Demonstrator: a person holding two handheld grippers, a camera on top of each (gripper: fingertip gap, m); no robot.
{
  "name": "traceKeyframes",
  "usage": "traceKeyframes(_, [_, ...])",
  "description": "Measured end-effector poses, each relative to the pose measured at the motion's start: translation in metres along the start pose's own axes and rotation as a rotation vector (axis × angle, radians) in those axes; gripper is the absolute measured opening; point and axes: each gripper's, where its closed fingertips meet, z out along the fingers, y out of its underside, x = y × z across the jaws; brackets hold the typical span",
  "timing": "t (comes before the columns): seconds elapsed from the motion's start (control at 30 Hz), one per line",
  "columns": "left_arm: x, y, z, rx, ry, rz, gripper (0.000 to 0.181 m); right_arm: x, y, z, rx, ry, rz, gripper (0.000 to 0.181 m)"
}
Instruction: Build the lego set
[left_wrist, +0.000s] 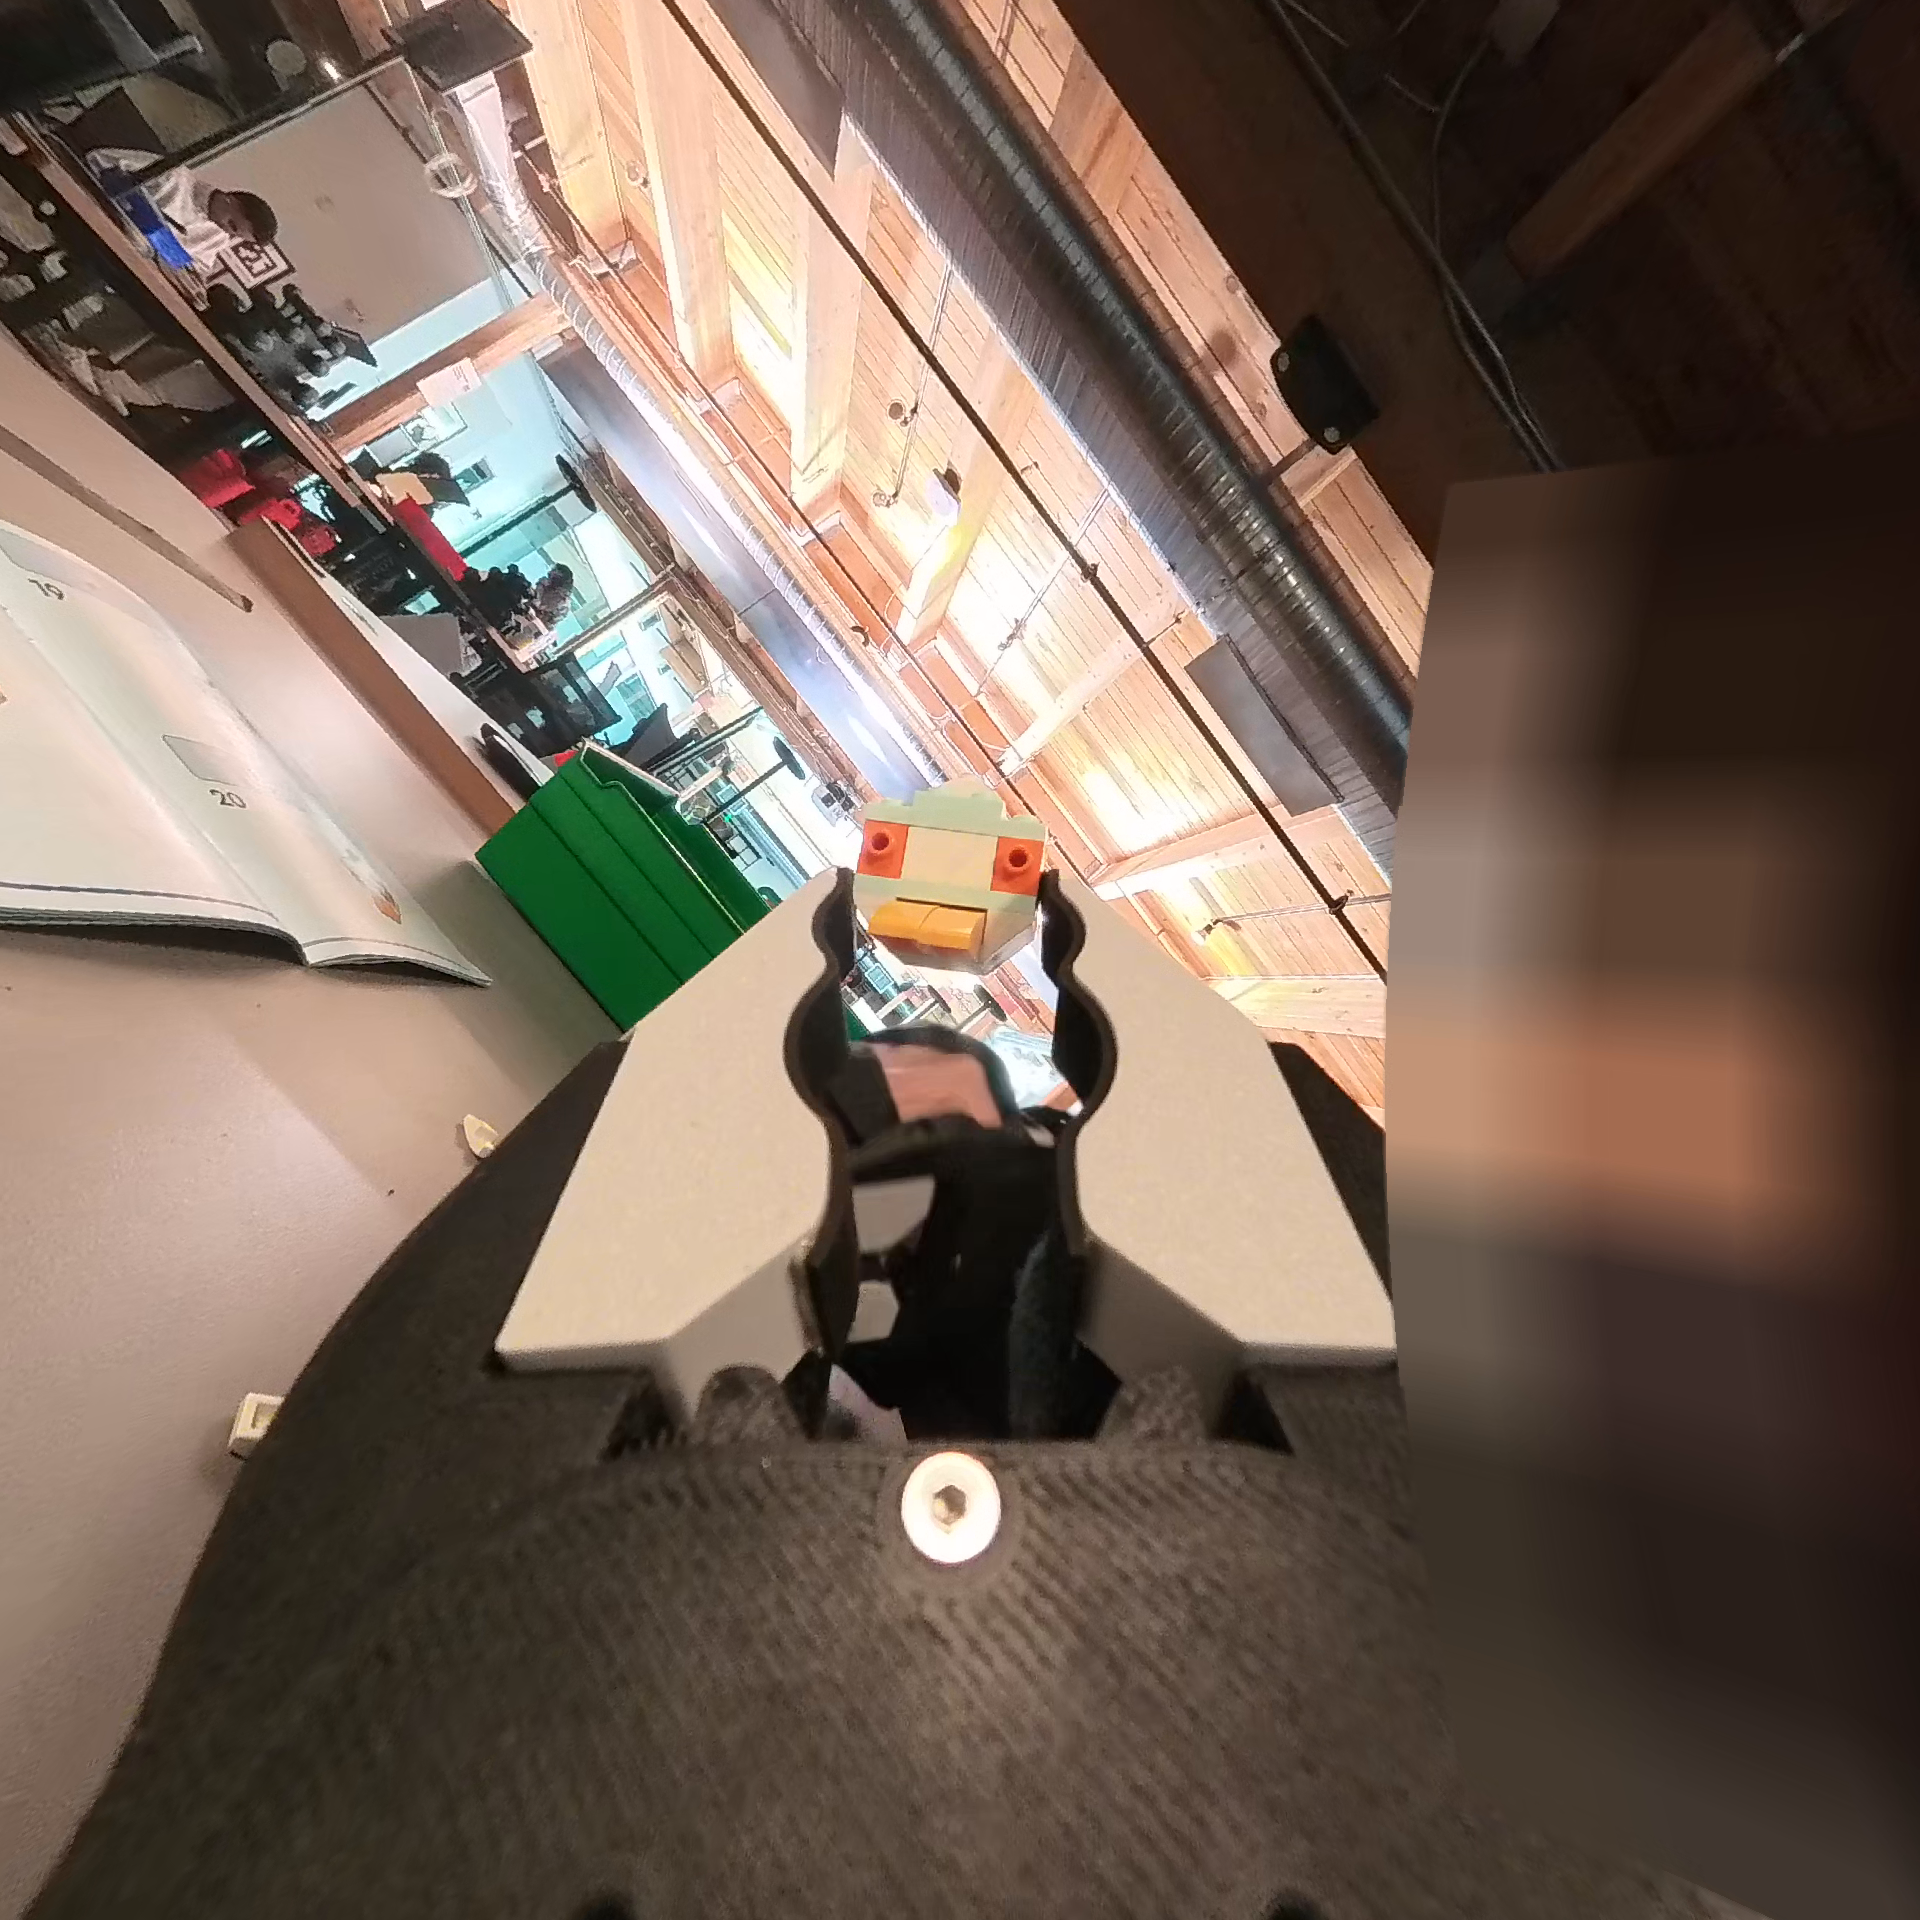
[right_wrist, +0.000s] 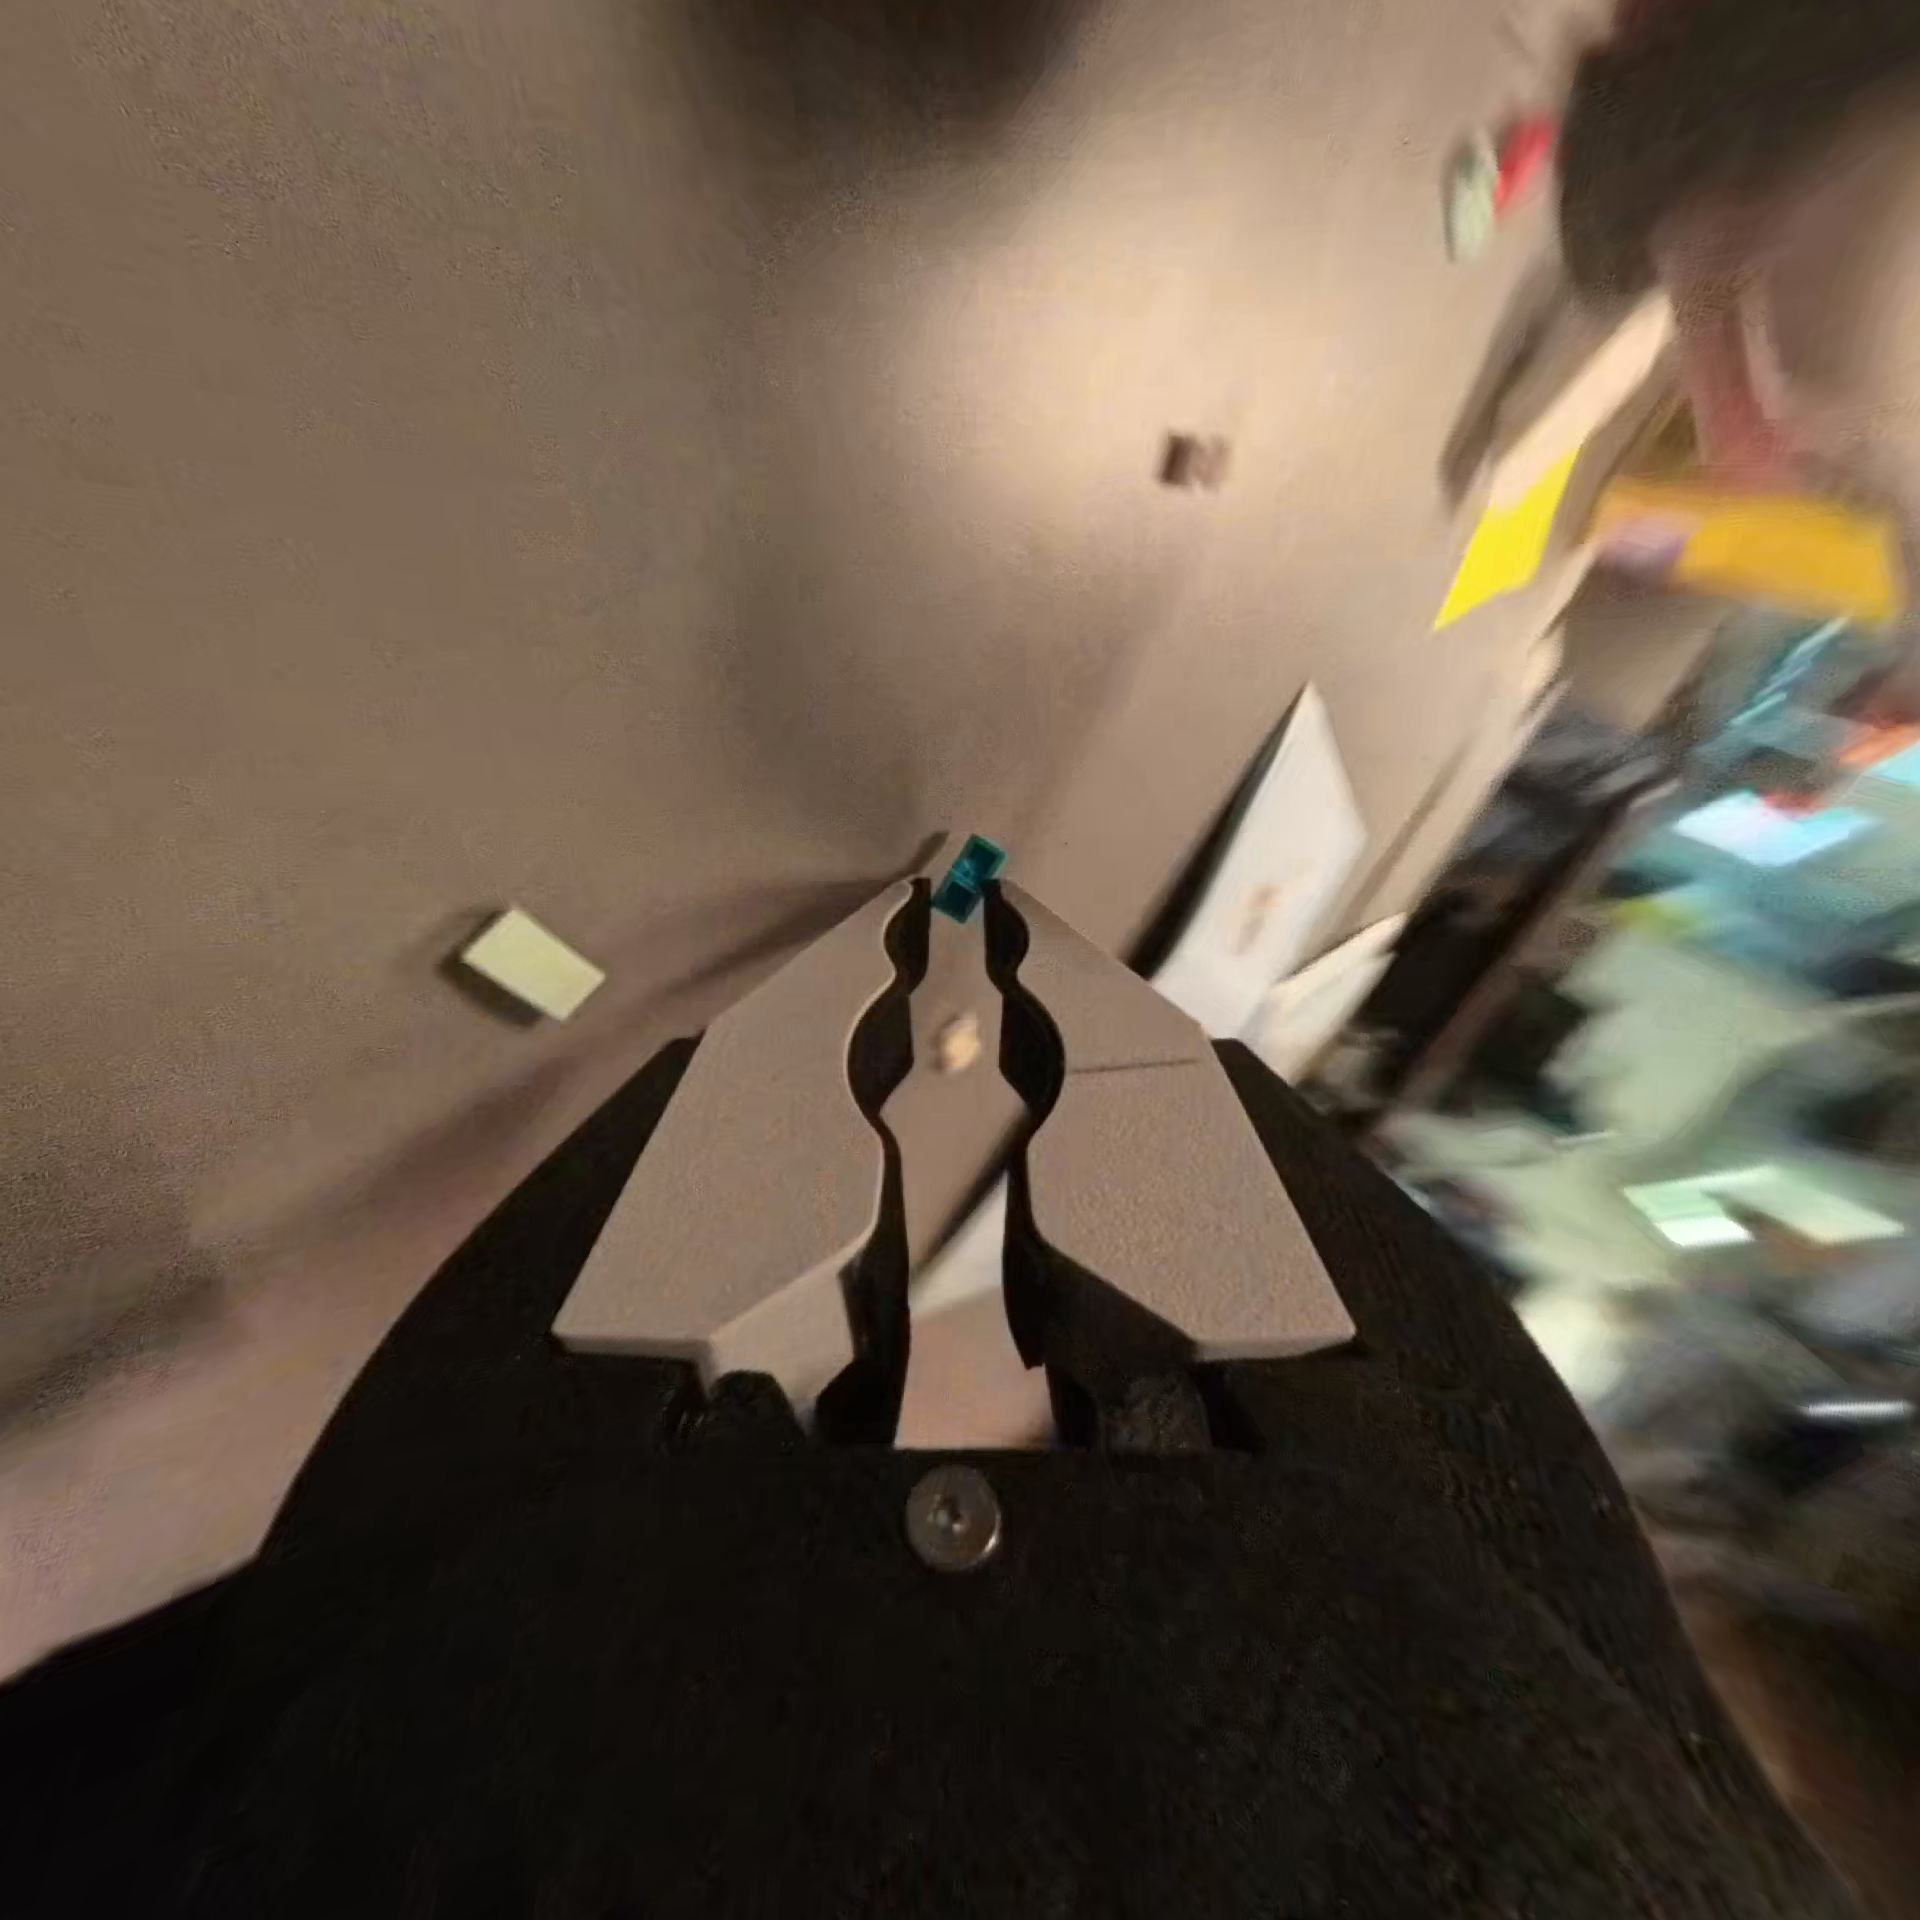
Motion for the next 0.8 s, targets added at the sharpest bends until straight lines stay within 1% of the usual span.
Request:
traceKeyframes(0.03, [0.000, 0.000, 0.000, 0.000, 0.000, 0.000, 0.034, 0.000, -0.003, 0.000, -0.024, 0.042, -0.159, 0.008])
traceKeyframes(0.1, [0.000, 0.000, 0.000, 0.001, -0.001, -0.001, 0.034, 0.000, -0.012, -0.001, -0.043, 0.097, -0.395, 0.008])
traceKeyframes(0.17, [0.000, 0.000, 0.000, 0.000, -0.001, -0.002, 0.034, -0.001, -0.018, -0.003, -0.047, 0.109, -0.549, 0.008])
traceKeyframes(0.27, [0.000, 0.000, 0.000, -0.001, 0.000, 0.000, 0.034, -0.003, -0.015, -0.005, -0.059, 0.101, -0.742, 0.008])
traceKeyframes(0.37, [0.000, -0.001, -0.001, 0.003, -0.002, 0.004, 0.034, -0.009, -0.013, -0.007, -0.028, 0.067, -0.888, 0.008])
traceKeyframes(0.5, [0.001, -0.004, -0.002, 0.013, 0.001, 0.009, 0.034, -0.017, -0.019, -0.014, 0.055, 0.022, -0.958, 0.006])
traceKeyframes(0.57, [0.001, -0.005, -0.002, 0.015, -0.001, 0.012, 0.034, -0.020, -0.018, -0.017, 0.072, -0.013, -0.937, 0.010])
traceKeyframes(0.6, [0.001, -0.006, -0.002, 0.017, -0.001, 0.010, 0.034, -0.021, -0.015, -0.019, 0.071, -0.035, -0.910, 0.016])
traceKeyframes(0.67, [0.002, -0.007, -0.003, 0.023, 0.002, 0.005, 0.034, -0.019, -0.010, -0.022, 0.072, -0.074, -0.776, 0.023])
traceKeyframes(0.7, [0.002, -0.008, -0.003, 0.026, 0.005, 0.004, 0.034, -0.017, -0.009, -0.023, 0.084, -0.091, -0.658, 0.026])
traceKeyframes(0.73, [0.003, -0.008, -0.003, 0.028, 0.007, 0.005, 0.034, -0.015, -0.009, -0.025, 0.105, -0.117, -0.495, 0.026])
traceKeyframes(0.8, [0.004, -0.009, -0.003, 0.031, 0.011, 0.006, 0.034, -0.010, -0.013, -0.027, 0.169, -0.189, -0.047, 0.020])
